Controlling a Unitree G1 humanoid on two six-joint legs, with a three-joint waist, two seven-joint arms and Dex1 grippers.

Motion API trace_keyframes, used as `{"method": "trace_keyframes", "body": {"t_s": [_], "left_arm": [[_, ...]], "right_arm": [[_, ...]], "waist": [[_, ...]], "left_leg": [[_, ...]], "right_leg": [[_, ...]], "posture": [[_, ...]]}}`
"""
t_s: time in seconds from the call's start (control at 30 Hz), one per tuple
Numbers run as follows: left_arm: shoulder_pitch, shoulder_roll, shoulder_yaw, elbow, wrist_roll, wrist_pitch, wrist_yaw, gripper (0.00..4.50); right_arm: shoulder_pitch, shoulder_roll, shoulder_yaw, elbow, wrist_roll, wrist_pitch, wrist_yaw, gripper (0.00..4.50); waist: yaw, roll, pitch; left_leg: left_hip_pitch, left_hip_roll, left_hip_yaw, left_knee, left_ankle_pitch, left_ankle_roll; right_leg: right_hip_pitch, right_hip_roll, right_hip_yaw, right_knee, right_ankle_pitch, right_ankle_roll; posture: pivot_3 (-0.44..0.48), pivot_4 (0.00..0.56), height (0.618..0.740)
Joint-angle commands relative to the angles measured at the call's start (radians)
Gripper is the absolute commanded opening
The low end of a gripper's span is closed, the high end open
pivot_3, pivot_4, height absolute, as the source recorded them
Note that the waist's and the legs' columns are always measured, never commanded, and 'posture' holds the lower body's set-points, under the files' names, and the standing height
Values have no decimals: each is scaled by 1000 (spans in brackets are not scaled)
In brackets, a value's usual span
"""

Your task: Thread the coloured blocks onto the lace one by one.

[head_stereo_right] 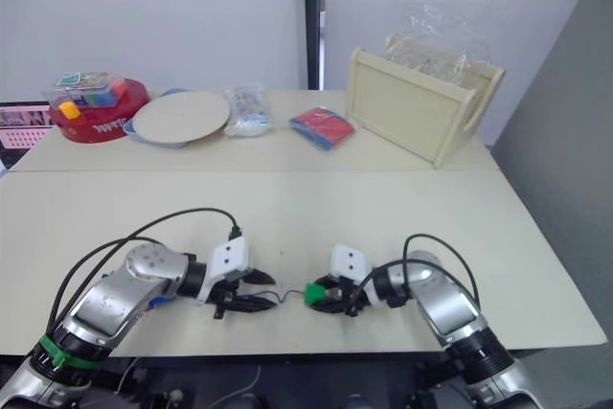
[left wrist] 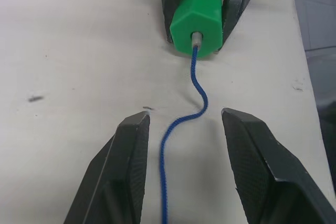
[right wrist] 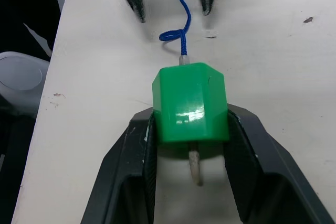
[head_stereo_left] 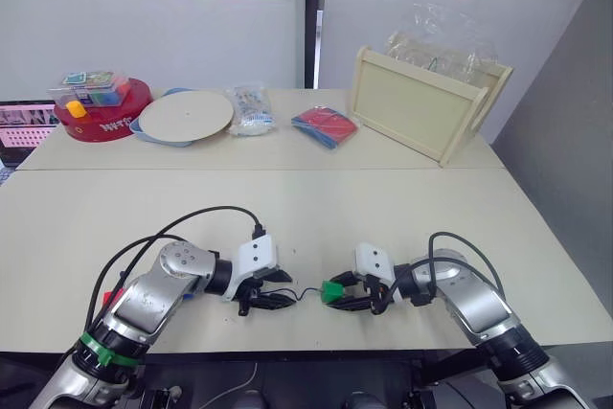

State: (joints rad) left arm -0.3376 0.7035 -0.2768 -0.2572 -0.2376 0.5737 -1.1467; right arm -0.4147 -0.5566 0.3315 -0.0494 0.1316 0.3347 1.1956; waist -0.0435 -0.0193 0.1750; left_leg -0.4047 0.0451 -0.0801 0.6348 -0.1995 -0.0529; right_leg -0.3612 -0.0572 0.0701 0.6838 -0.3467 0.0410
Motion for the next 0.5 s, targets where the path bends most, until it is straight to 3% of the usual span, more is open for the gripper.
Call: {"method": "trace_keyframes", "body": {"t_s": [0.03,0.17,0.37,0.5], "left_arm": [[14,-12,13,-42,-35,20,17,2318],[19,-49,4,-50,-49,45,57,2318],[39,-51,-63,2,48,-54,105,2318],[41,-68,-68,16,42,-93,97,1190]], "right_arm": [[12,-13,9,23,-16,8,-16,1257],[13,-16,6,19,-15,10,-22,1257],[17,-20,0,-3,-8,25,-33,1257],[27,-31,-6,-21,-3,36,-39,1257]], "waist": [[1,0,0],[1,0,0],[2,0,0],[4,0,0]], "left_leg": [[0,0,0,0,0,0],[1,0,0,0,0,0],[1,0,0,0,0,0],[6,0,0,-1,0,0]], "right_leg": [[0,0,0,0,0,0],[2,0,0,-1,0,0],[2,0,0,-1,0,0],[7,0,0,-3,0,0]], "posture": [[0,150,740],[0,150,740],[0,150,740],[0,150,740]]}}
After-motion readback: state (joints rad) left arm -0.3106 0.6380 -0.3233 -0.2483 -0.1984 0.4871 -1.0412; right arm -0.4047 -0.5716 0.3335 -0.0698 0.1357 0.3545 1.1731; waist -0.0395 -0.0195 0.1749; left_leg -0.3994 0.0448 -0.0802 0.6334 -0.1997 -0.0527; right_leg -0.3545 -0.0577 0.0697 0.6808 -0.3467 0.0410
